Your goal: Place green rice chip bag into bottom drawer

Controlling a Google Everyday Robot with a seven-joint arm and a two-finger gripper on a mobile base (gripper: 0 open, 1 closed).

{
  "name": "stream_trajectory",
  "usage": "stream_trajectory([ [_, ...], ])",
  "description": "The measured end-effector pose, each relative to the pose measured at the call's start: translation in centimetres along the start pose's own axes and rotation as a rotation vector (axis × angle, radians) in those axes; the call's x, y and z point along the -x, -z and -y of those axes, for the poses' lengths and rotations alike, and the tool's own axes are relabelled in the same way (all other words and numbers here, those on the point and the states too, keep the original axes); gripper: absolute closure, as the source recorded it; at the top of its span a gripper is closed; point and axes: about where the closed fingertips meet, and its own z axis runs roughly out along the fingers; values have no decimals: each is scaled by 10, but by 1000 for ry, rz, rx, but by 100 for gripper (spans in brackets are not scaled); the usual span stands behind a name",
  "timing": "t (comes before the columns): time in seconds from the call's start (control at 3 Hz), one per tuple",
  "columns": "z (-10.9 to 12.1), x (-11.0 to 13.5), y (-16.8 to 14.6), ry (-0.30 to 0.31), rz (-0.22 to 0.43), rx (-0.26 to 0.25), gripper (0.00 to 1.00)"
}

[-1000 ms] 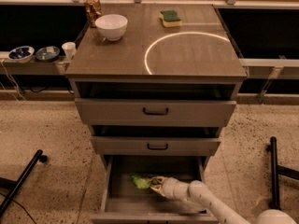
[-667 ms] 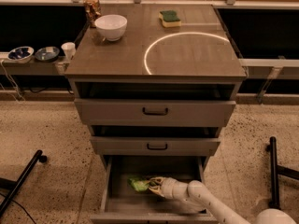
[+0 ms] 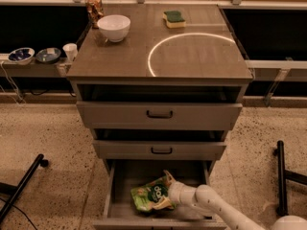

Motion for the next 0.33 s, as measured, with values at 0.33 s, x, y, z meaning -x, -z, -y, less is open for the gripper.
stream_trajectory([
  [0.33,20,19,58,-24,-67,-72,0],
])
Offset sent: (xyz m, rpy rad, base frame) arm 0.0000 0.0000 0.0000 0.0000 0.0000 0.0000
